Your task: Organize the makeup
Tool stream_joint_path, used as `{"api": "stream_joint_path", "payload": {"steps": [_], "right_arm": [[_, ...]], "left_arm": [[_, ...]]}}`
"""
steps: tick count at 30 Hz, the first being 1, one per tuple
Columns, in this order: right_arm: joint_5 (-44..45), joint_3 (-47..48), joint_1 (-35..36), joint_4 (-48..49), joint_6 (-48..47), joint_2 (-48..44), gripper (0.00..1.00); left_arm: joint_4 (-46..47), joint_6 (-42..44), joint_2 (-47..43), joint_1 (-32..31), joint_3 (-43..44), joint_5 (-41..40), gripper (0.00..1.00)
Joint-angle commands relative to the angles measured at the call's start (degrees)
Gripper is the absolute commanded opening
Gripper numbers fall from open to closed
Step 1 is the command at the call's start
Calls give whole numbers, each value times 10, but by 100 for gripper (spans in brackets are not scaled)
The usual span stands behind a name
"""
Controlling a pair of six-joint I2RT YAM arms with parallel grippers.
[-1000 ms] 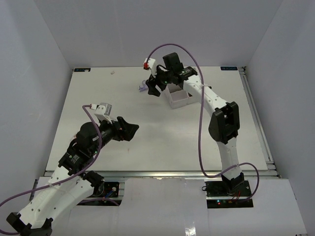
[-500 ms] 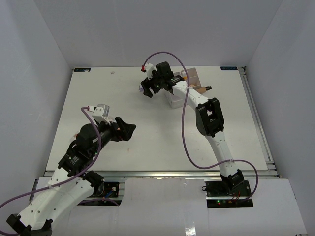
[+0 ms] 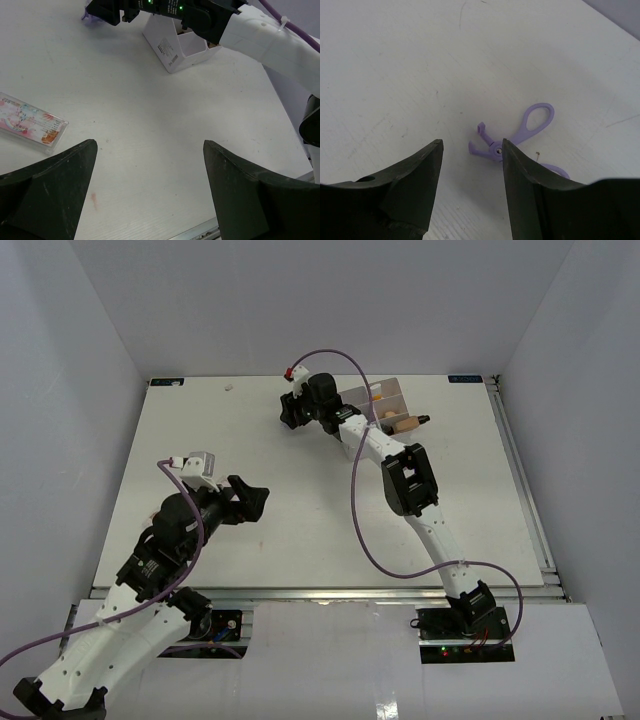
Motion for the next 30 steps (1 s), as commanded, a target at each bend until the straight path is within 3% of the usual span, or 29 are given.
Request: {"api": "stream_joint_path", "payload": {"steps": [1, 10, 20, 30], "right_arm": [[8, 43, 6, 39, 21, 22, 57], [38, 36, 12, 37, 15, 32, 51], [59, 28, 19, 38, -14, 31, 19], [-36, -30, 17, 3, -30, -61, 8]], "left_arm": [[-4, 0, 3, 2, -4, -16, 98], [-4, 2, 4, 2, -4, -17, 98], [-2, 0, 2, 2, -6, -17, 98], [22, 2, 21, 2, -10, 5, 98]]}}
